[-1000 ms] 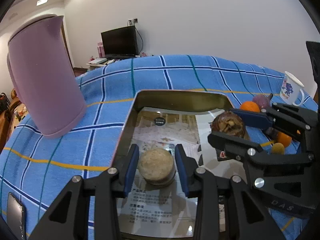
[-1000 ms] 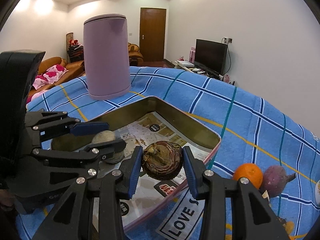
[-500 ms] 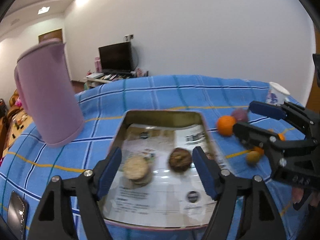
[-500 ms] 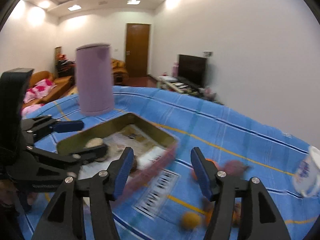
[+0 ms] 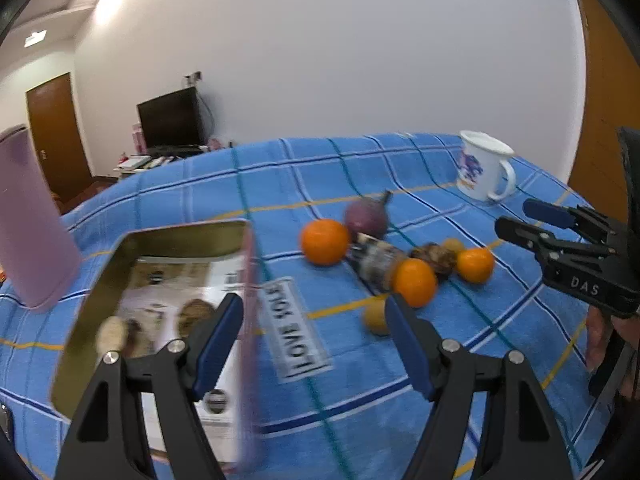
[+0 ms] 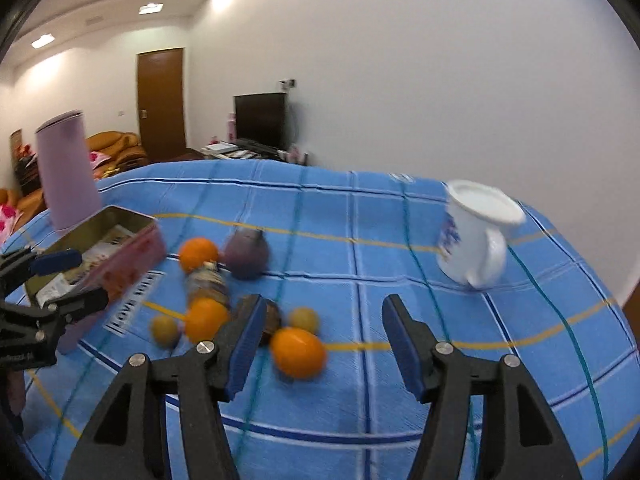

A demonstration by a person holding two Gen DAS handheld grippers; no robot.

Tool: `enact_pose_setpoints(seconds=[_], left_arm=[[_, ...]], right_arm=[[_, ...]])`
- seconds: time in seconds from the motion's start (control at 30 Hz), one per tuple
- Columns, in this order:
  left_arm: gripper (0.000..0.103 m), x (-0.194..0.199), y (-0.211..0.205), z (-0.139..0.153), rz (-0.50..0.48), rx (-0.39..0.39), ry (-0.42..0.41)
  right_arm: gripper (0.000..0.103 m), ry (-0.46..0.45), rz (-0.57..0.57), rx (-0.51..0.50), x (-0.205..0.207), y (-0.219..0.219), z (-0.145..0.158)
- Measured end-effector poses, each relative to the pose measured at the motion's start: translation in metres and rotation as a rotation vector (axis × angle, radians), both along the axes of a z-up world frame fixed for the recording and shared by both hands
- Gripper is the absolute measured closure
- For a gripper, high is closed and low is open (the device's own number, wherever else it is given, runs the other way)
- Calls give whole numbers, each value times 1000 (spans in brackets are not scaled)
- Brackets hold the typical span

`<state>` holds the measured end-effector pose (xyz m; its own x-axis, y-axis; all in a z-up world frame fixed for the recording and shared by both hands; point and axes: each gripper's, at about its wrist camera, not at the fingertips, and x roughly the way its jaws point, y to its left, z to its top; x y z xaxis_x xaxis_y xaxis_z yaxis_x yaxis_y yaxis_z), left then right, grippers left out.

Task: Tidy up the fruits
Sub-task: 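Grasp the large orange with the right tool while the left tool grasps the yellow-green fruit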

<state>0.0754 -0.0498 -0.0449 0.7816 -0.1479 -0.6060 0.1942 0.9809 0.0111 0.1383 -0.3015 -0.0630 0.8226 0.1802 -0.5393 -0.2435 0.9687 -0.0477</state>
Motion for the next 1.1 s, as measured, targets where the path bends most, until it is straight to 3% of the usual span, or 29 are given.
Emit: enact_pose_setpoints(seconds=[0.33, 0.4, 0.53, 0.6, 0.67, 0.8, 1.1], left_arm=[[28, 21, -39, -16, -69, -26, 87], [32, 25, -38, -20, -83, -46, 124], [52, 30, -43, -28, -127, -48, 181], [61, 32, -44, -31, -127, -50, 203], [72, 33, -42, -32, -120, -62, 208], [72, 31, -38, -32, -121, -78, 208], [72, 17, -36, -19, -103, -66, 108]], right_arm=[[41, 94, 78, 10, 13, 7, -15], [41, 118, 91, -5, 16, 9, -19], [42, 181, 110, -34, 24, 17, -28], [53, 214, 115, -39, 28, 19, -32], [62, 246, 117, -41, 33, 20, -37], [63, 246, 129, -35, 32, 20, -38], [63, 151, 141, 22, 18, 11, -23]])
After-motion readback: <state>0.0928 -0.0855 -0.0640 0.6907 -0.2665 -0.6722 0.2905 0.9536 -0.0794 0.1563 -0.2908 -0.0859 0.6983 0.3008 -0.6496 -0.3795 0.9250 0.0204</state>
